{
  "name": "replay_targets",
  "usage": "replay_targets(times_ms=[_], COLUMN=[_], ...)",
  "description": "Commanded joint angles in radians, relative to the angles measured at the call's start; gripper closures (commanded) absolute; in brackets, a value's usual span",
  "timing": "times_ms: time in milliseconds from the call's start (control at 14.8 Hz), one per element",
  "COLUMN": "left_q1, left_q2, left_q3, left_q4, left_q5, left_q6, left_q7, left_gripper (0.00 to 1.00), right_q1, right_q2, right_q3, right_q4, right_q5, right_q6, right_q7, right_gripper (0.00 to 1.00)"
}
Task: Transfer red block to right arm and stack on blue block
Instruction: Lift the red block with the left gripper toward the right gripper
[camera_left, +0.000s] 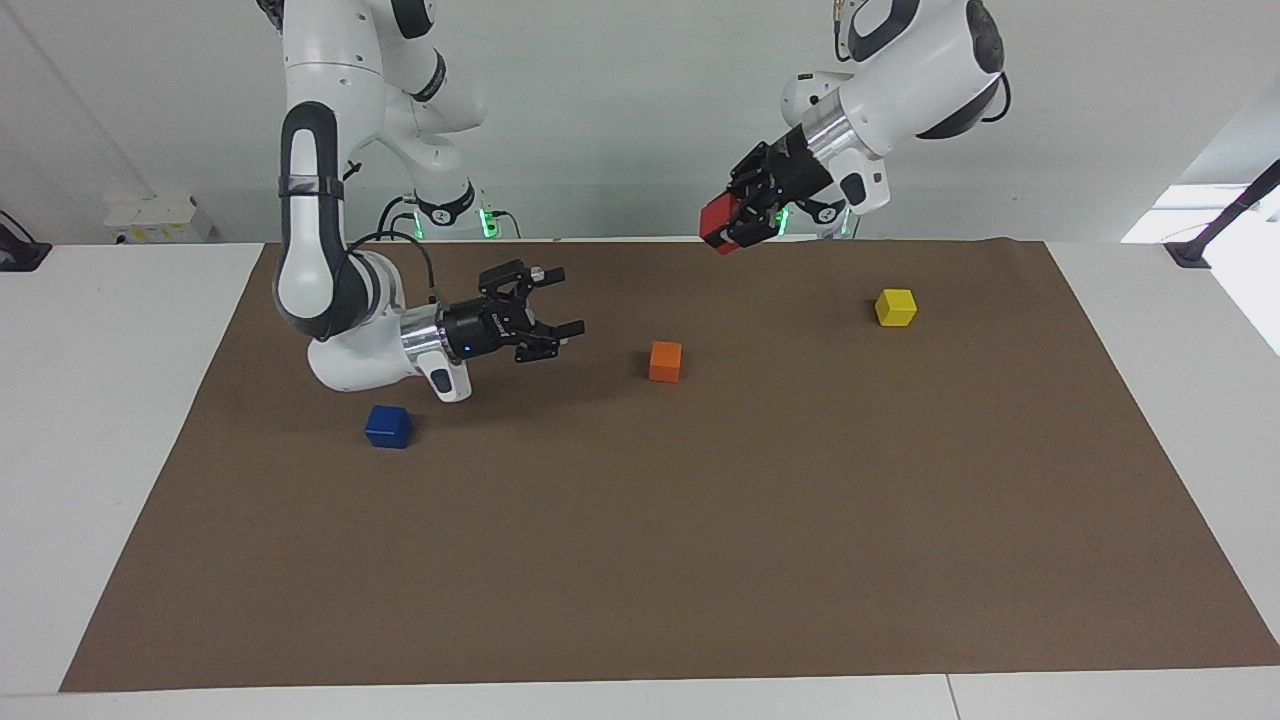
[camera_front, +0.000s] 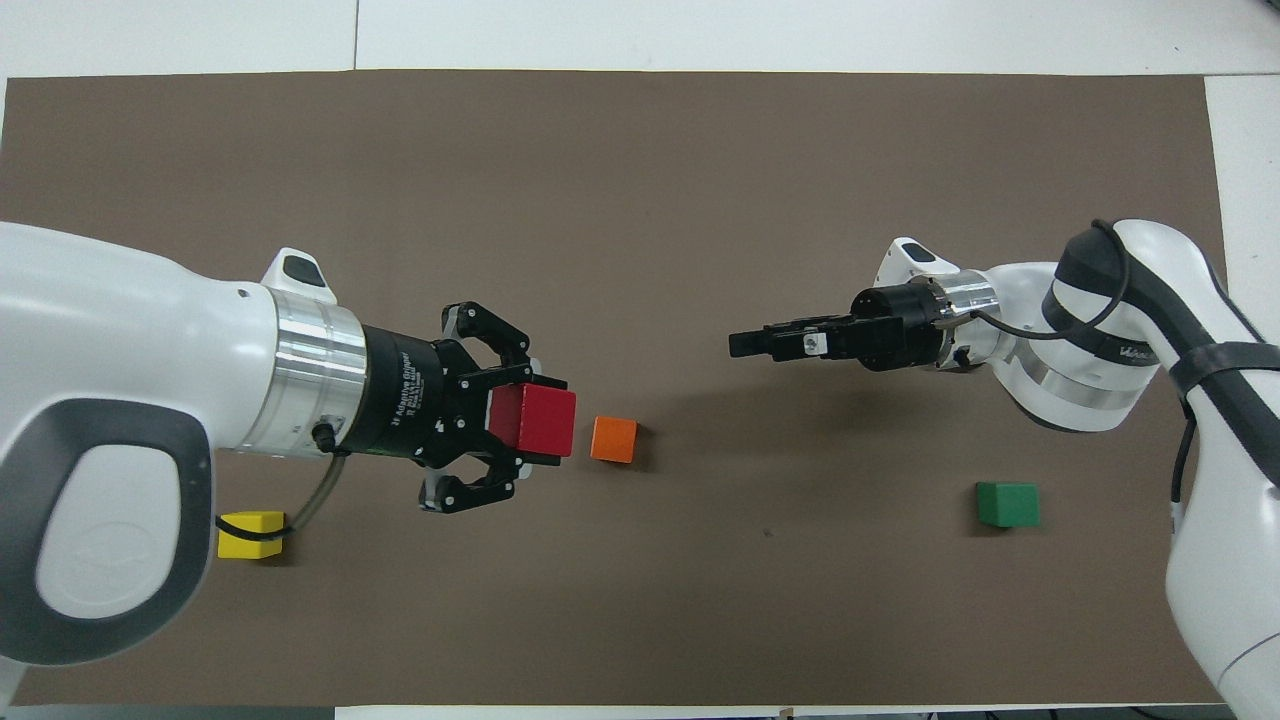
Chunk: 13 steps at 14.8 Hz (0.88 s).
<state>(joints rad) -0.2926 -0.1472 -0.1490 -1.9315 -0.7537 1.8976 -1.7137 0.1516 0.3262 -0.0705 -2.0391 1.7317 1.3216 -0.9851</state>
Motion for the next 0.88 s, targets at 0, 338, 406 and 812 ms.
replay_targets(times_ms=[0,338,406,812], left_q1=[-0.068,-0.204,-0.204,-0.230], left_q2=[-0.074,-0.075,-0.077,-0.081], left_q3=[0.019,0.019,0.019,0.019], left_q4=[-0.122,-0.191,-0.204,-0.239], left_q5=[-0.079,-0.125,-0.125,-0.125], left_q6=[0.153,0.475,0.500,0.558], left_q7=[-0.067,-0.149,-0.149,-0.149], left_gripper=[1.00,1.00,1.00,1.00], right_q1=[0.045,0.103,0.129,0.160], right_q2=[0.048,0.115,0.134,0.191], right_q3=[0.000,0.005,0.005,0.038], right_q4=[-0.021,-0.035,-0.039,-0.041], right_q5=[0.077,0.169,0.208,0.291], right_q6=[-0.071,-0.159,-0.204,-0.292], right_q7=[-0.095,-0.181,-0.179,-0.158], right_gripper=[0.00,0.00,0.00,0.00])
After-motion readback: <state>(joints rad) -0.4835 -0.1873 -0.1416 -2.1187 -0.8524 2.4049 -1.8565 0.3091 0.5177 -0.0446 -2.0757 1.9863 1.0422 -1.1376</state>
